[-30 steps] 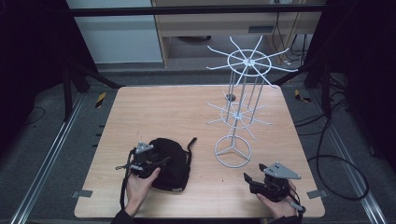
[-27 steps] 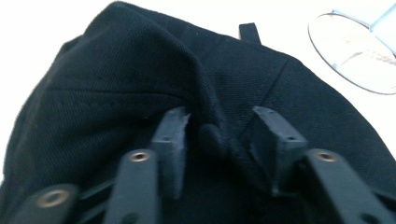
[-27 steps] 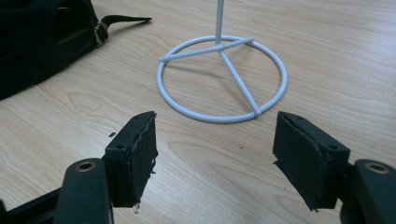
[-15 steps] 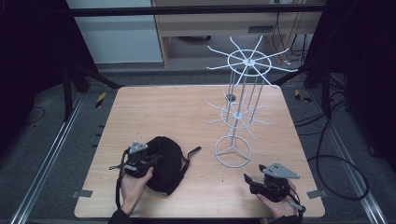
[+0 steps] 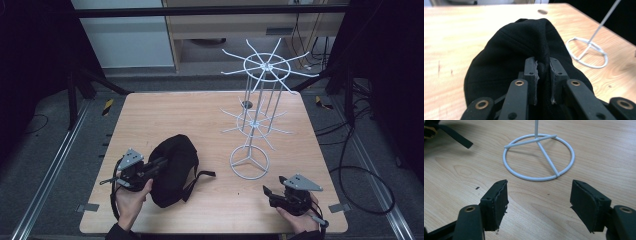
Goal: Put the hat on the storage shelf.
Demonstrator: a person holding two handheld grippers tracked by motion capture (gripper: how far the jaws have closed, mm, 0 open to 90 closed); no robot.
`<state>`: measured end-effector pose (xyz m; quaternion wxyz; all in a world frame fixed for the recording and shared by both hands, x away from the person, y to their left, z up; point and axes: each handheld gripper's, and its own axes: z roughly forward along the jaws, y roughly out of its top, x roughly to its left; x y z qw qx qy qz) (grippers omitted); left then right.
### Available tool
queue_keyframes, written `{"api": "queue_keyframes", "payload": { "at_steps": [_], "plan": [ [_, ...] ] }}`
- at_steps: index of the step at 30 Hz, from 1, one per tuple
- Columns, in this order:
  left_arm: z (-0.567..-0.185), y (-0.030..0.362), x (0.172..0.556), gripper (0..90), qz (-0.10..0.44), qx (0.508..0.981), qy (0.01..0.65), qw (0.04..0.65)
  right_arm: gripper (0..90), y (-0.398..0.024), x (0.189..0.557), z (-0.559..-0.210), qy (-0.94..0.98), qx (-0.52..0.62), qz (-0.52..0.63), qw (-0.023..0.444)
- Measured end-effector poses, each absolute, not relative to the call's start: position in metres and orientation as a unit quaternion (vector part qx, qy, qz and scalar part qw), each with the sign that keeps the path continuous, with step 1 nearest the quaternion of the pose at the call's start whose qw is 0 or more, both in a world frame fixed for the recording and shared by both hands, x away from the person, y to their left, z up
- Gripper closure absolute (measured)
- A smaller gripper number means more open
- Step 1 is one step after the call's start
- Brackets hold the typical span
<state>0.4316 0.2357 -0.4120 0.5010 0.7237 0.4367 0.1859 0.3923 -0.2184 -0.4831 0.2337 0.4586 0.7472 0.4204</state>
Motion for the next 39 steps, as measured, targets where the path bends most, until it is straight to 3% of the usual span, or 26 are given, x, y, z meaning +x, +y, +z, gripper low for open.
{"api": "queue_keyframes", "payload": {
  "at_steps": [22,39],
  "plan": [
    [-0.356,0.256,0.406,78.5,0.213,0.665,0.381,0.606,28.9,-0.220,0.394,-0.484,0.746,0.457,0.422,0.240],
    [-0.310,0.246,0.404,78.5,0.225,0.624,0.328,0.673,27.5,-0.223,0.394,-0.483,0.739,0.458,0.422,0.257]
  ]
}}
